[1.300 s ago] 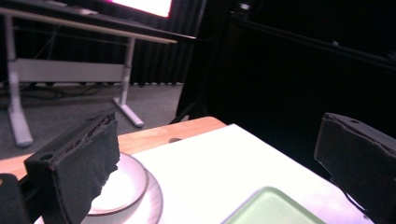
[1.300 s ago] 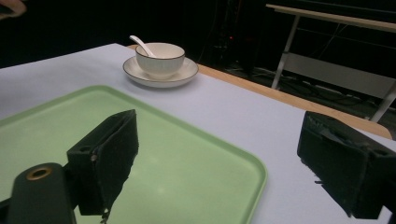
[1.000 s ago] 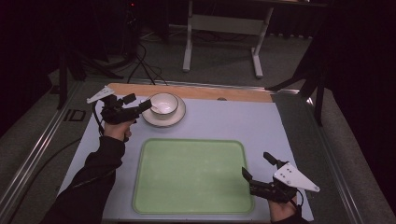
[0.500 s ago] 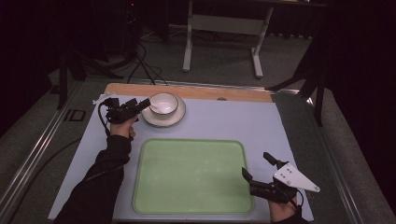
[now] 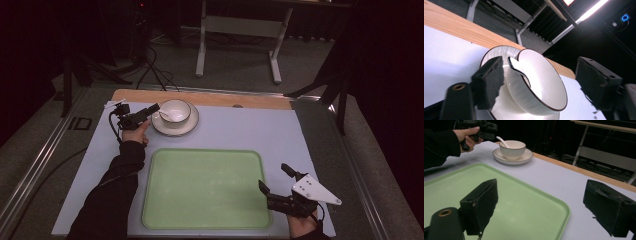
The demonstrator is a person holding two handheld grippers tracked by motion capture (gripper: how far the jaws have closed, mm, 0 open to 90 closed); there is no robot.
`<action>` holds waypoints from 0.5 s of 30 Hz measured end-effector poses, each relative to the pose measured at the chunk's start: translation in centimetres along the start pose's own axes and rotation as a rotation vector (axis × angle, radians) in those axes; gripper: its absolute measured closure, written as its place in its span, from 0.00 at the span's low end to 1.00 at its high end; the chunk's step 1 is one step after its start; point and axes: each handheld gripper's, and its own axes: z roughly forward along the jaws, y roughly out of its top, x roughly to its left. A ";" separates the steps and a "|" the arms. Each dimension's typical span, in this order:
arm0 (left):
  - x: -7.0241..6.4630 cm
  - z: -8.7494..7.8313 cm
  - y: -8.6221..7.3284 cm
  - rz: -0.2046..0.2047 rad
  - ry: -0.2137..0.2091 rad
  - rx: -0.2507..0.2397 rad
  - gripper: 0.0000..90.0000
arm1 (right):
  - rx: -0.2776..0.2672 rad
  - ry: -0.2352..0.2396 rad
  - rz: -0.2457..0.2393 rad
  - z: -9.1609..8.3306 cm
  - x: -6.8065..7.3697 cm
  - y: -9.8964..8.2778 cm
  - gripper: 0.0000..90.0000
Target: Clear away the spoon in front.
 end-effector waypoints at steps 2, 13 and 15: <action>0.2 0.3 -0.1 -0.018 0.006 0.003 0.33 | 0.001 0.000 0.000 0.0 0.0 0.0 0.14; 0.9 1.9 -0.6 -0.101 0.052 0.004 0.56 | 0.003 0.004 0.007 0.0 -0.2 -0.1 0.14; 1.1 2.1 -0.6 -0.109 0.057 0.002 0.61 | 0.002 0.005 0.007 0.0 -0.2 -0.1 0.14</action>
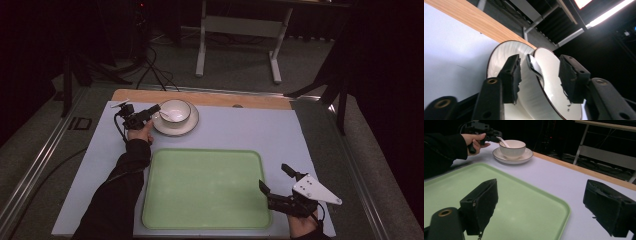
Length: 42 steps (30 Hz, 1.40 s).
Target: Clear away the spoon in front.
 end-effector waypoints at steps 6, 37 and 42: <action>0.0 0.6 0.0 0.021 -0.023 0.014 0.72 | 0.005 0.003 0.003 0.0 0.0 0.0 0.14; -6.3 -1.4 2.6 0.196 -0.093 0.000 0.94 | -0.003 -0.001 0.007 -0.2 0.0 0.0 0.14; -7.3 -2.4 3.4 0.230 -0.095 0.013 0.94 | -0.006 -0.004 0.005 -0.3 0.0 0.1 0.14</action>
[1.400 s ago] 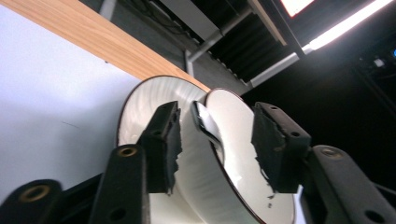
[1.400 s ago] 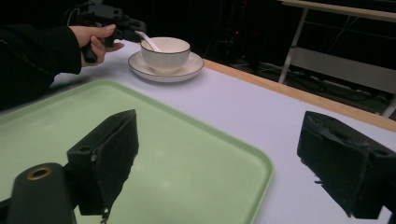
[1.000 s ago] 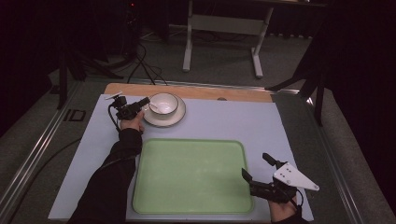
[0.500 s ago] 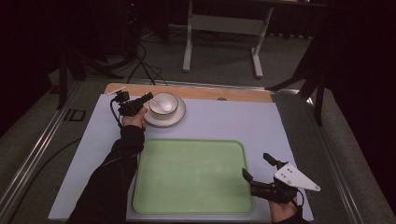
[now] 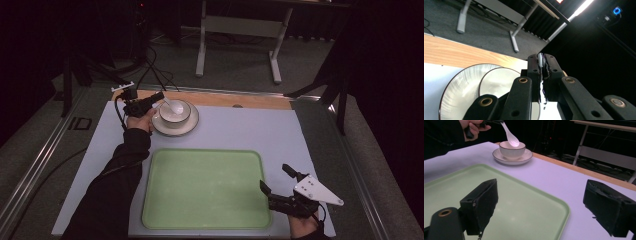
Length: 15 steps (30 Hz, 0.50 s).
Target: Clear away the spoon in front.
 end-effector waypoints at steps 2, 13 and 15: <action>-0.3 -0.4 0.4 0.003 -0.009 0.002 0.94 | -0.005 0.000 -0.002 0.0 0.0 0.0 0.14; -2.2 -4.0 2.8 0.078 -0.057 0.062 0.94 | 0.000 0.000 -0.002 0.1 0.2 0.0 0.14; -2.5 -4.5 3.0 0.088 -0.064 0.077 0.94 | 0.004 -0.001 -0.003 0.2 0.2 0.0 0.14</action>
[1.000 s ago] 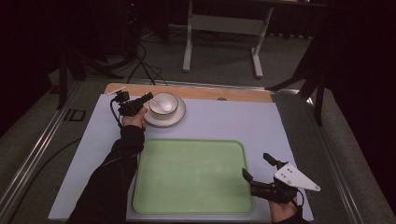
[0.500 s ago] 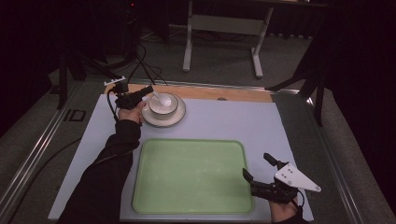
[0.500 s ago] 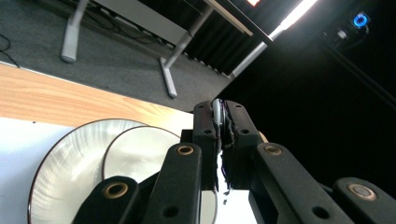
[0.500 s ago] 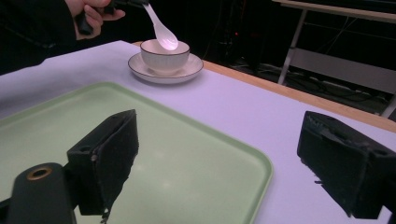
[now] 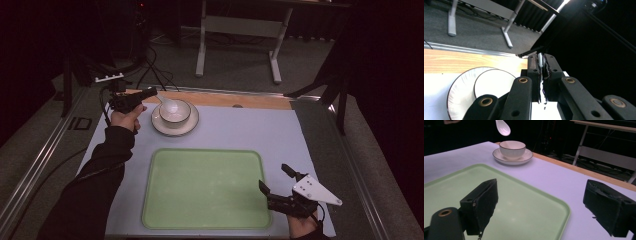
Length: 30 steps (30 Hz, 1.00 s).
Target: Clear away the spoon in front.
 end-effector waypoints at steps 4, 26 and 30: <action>-0.8 -1.0 0.4 0.030 -0.021 0.046 0.94 | 0.000 -0.001 -0.003 0.0 0.1 0.0 0.14; -5.0 -4.4 -1.6 0.173 -0.201 0.241 0.94 | 0.005 -0.001 -0.009 0.2 0.2 0.0 0.14; -4.9 -4.4 -2.3 0.192 -0.234 0.285 0.94 | 0.008 -0.001 -0.007 0.2 0.2 0.0 0.14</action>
